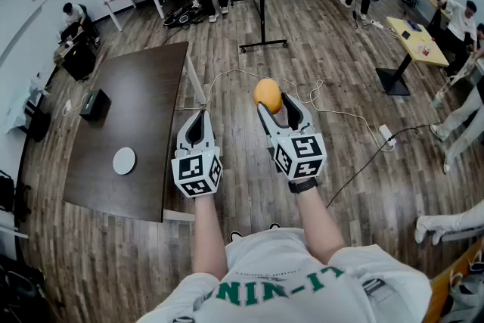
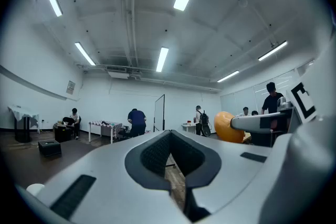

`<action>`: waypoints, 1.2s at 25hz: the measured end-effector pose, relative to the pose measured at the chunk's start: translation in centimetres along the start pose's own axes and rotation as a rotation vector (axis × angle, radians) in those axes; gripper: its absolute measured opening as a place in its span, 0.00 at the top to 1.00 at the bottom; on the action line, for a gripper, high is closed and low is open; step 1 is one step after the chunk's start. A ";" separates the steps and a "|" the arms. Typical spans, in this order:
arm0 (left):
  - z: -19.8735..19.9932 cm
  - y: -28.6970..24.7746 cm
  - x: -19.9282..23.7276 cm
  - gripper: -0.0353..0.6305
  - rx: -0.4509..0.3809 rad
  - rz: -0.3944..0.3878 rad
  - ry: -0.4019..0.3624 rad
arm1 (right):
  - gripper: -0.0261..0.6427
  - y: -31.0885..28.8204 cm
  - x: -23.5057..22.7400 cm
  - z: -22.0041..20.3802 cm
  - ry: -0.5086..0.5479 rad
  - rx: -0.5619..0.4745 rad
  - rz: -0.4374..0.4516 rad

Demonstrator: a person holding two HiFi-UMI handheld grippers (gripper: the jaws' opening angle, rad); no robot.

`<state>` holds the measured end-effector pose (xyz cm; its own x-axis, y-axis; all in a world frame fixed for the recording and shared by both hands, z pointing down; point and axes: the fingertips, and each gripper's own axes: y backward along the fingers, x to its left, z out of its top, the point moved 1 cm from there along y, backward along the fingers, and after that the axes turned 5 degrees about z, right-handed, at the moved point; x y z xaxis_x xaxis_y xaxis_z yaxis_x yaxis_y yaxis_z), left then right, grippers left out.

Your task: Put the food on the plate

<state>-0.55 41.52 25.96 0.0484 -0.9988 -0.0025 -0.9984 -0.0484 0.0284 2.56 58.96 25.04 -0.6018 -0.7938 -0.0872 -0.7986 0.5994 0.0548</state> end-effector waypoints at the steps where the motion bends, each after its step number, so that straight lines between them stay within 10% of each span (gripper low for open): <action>1: -0.1 -0.1 -0.3 0.93 0.000 -0.005 0.003 | 0.55 0.1 -0.1 0.2 -0.006 -0.023 0.011; 16: -2.0 -0.4 -3.7 0.93 0.027 0.036 -0.008 | 0.55 0.9 -2.4 -1.3 -0.060 -0.013 0.113; 30: -2.5 -7.0 4.8 0.93 0.016 0.106 0.019 | 0.55 -10.5 0.6 -2.8 -0.068 0.026 0.228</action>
<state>6.75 37.11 28.30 -0.0567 -0.9982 0.0188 -0.9983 0.0569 0.0111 10.55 51.91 27.20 -0.7639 -0.6295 -0.1419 -0.6411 0.7655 0.0552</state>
